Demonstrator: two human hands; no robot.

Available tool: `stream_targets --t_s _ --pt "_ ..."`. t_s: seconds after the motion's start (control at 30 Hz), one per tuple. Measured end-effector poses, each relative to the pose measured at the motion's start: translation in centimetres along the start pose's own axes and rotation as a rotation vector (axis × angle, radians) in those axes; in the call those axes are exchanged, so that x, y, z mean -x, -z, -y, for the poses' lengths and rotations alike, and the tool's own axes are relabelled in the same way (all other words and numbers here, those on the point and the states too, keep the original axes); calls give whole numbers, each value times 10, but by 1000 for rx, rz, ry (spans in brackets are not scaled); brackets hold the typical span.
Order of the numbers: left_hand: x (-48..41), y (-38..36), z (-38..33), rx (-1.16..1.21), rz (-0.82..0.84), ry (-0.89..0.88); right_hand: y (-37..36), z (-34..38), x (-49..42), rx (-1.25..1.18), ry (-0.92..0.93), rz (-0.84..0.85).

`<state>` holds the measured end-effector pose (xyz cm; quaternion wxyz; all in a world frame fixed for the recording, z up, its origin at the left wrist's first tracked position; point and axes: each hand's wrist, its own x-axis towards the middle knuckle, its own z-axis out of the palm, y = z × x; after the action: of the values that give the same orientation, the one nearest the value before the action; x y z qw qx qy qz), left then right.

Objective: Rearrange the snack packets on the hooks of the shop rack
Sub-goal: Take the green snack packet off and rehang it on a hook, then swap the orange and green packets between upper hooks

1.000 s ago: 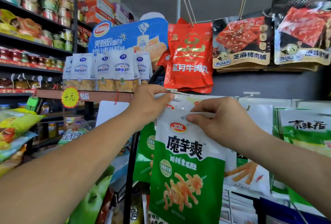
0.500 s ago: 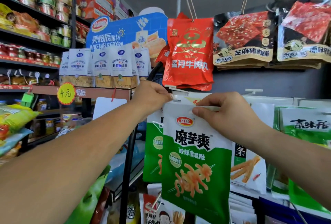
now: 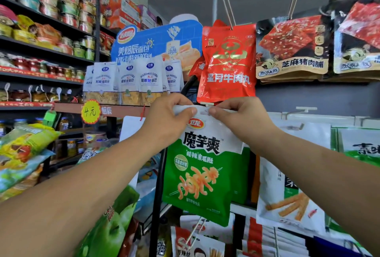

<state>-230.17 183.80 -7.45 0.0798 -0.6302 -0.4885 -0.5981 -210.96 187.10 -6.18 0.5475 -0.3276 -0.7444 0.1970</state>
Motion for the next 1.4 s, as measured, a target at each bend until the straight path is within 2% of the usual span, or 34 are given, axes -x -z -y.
stream_targets --t_s 0.23,0.47,0.63,0.73,0.83,0.87,0.93,1.0,1.1,1.2,1.33,1.4 --pt "-10 -16 7 10 32 52 6 -7 -10 127 10 -22" --pt "-13 -22 12 87 41 32 8 -18 -12 158 109 -109" --pt "-14 -35 16 27 117 106 7 -34 -19 314 31 -125" --pt "-8 -42 15 -155 27 3 10 -44 -15 443 56 -140" --pt "19 -43 16 -222 -160 -237 23 -53 -2 608 267 -198" --pt "31 -47 18 -222 -125 -303 28 -56 4 660 364 -240" --pt "53 -61 24 -292 80 -365 35 -60 18 737 502 -272" --pt "66 -80 32 -457 264 -383 37 -62 33 761 535 -207" --pt "69 -99 35 -527 323 -346 39 -59 57 663 445 21" --pt "66 -115 38 -570 423 -250 46 -54 75 678 256 225" --pt "67 -136 37 -500 635 -93 80 -62 89 800 108 282" --pt "68 -143 32 -444 645 -60 103 -66 96 843 62 264"
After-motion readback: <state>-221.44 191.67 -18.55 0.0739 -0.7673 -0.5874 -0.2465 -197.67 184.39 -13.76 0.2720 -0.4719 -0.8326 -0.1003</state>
